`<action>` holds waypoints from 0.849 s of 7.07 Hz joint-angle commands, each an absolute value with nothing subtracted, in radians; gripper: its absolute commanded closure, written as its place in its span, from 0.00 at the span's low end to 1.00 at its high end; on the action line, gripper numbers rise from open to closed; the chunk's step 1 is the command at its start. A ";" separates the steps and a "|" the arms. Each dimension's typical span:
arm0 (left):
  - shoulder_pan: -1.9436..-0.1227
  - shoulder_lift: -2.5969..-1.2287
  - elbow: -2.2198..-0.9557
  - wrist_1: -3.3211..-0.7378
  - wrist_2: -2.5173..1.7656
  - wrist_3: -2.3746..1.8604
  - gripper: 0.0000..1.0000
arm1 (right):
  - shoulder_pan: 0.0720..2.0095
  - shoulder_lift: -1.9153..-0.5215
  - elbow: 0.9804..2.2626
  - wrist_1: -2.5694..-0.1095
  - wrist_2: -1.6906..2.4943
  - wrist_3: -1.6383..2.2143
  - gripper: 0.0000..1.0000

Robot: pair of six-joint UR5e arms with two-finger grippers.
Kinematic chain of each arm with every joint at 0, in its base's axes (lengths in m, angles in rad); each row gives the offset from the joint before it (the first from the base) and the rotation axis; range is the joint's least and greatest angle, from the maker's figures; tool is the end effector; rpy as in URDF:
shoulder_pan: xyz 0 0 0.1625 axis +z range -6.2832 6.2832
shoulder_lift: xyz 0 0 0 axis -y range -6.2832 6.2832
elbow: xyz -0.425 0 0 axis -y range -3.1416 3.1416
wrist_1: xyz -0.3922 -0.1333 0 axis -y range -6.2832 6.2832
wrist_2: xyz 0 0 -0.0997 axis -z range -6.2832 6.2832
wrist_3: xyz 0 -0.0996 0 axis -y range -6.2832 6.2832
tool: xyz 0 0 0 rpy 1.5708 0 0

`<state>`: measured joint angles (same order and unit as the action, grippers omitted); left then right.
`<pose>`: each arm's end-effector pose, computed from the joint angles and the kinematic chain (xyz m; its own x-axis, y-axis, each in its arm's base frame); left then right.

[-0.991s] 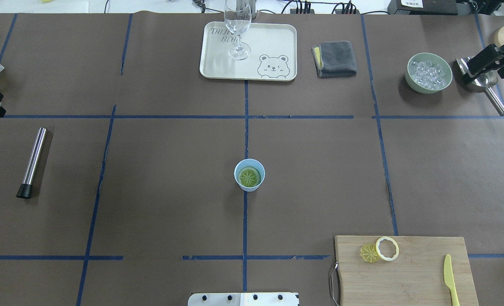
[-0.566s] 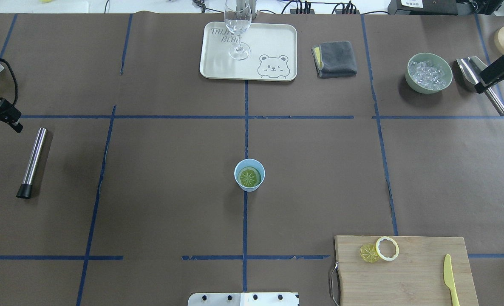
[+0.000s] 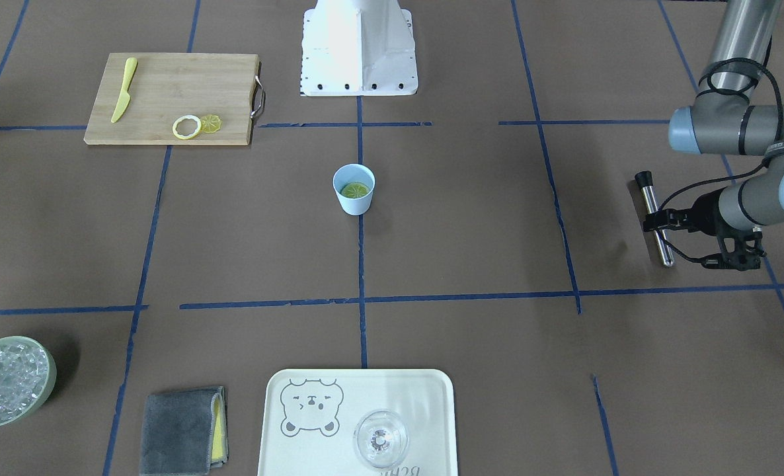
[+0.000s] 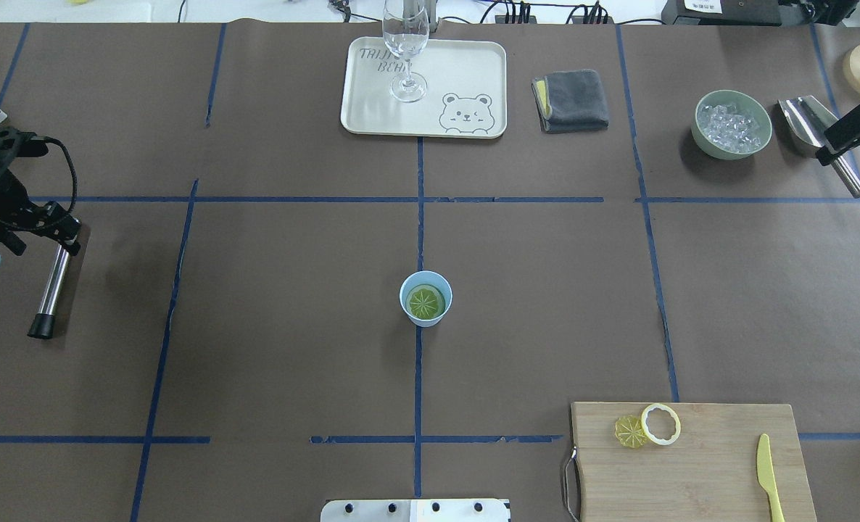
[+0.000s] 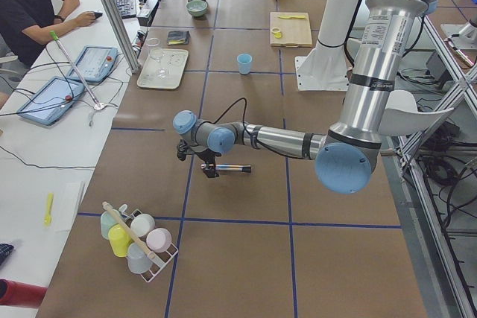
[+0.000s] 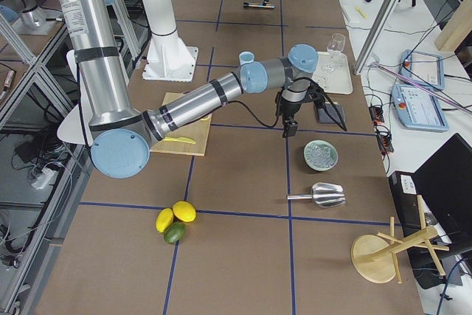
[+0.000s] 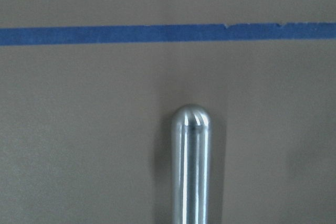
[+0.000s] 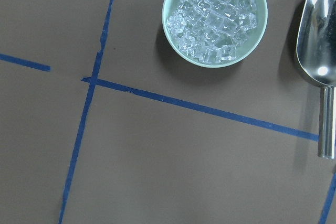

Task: Squeeze lemon into cup
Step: 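Grasp the steel muddler upright with the left gripper and lift it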

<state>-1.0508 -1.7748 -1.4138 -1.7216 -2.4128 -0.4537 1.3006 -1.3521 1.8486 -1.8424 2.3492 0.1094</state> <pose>0.2413 -0.5402 0.6057 0.6675 0.0388 -0.7436 -0.2165 0.9656 -0.1439 -0.0858 -0.5470 0.4375 0.6690 -0.2363 0.7047 0.1883 0.9711 0.1469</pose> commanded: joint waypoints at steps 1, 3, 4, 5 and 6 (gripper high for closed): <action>-1.045 -1.775 -1.388 -1.756 -2.411 -0.457 0.05 | 1.299 -1.351 1.850 -1.842 2.349 0.115 0.00; -1.043 -1.775 -1.391 -1.756 -2.410 -0.459 0.13 | 1.299 -1.351 1.848 -1.842 2.349 0.117 0.00; -1.040 -1.776 -1.391 -1.756 -2.410 -0.463 0.14 | 1.299 -1.350 1.848 -1.842 2.349 0.117 0.00; -1.034 -1.779 -1.394 -1.756 -2.410 -0.478 0.15 | 1.299 -1.350 1.848 -1.842 2.347 0.118 0.00; -1.032 -1.781 -1.397 -1.756 -2.410 -0.486 0.18 | 1.299 -1.350 1.848 -1.842 2.347 0.118 0.00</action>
<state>-1.0358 -1.7786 -1.3941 -1.7564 -2.4099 -0.4750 1.2993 -1.3502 1.8486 -1.8423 2.3475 0.1176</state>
